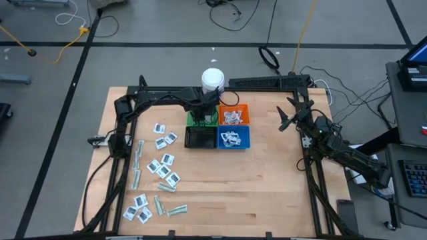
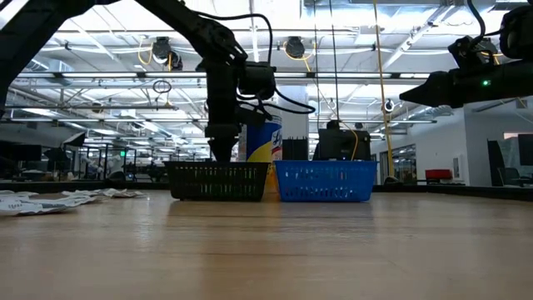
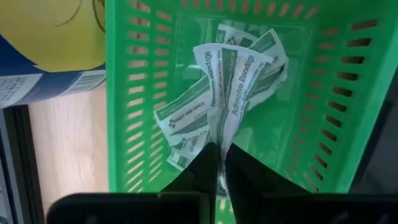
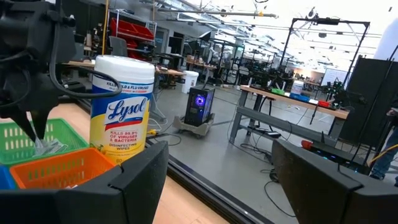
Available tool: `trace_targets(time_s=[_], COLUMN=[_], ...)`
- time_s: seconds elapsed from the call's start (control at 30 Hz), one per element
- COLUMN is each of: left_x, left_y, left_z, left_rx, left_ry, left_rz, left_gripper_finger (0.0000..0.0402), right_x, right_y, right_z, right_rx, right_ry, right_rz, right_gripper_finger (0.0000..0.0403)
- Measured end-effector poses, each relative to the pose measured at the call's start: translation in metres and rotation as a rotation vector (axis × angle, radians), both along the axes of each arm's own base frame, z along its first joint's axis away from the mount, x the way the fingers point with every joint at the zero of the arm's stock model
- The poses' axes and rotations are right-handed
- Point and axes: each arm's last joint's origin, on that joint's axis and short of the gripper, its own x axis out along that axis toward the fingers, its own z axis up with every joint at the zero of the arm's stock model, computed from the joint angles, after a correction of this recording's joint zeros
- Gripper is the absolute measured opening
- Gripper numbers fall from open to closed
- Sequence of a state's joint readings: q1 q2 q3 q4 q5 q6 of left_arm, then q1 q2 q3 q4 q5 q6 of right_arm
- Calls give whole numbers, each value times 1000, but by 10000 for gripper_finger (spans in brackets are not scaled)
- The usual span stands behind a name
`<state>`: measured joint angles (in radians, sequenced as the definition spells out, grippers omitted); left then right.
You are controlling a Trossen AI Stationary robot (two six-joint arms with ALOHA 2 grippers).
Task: Pick & Place First Aid Supplies
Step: Put the green bandage pad into the green basket
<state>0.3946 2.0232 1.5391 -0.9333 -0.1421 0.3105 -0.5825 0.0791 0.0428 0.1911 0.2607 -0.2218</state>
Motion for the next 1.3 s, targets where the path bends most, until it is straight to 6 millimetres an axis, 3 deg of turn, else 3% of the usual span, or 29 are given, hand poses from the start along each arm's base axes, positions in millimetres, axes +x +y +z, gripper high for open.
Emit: trace_targets(time_s=[0.2,0.43,0.63,1.03,1.3], left_x=[0,0,-5,-28,-49], left_y=[1,2,4,4,3], left_z=[0,1,9,44,43], left_rx=[30,54,111,73,-35], left_ry=[9,11,-2,-137,5], left_rz=[5,44,200,745,997], left_gripper_finger=[77,166,214,207,199], right_x=[0,0,0,0,0], right_y=[0,0,0,0,0], right_z=[0,0,0,0,0], right_rx=[0,0,0,0,0], right_ry=[0,0,0,0,0], right_rz=[0,0,0,0,0], right_gripper_finger=[279,279,279,279,279])
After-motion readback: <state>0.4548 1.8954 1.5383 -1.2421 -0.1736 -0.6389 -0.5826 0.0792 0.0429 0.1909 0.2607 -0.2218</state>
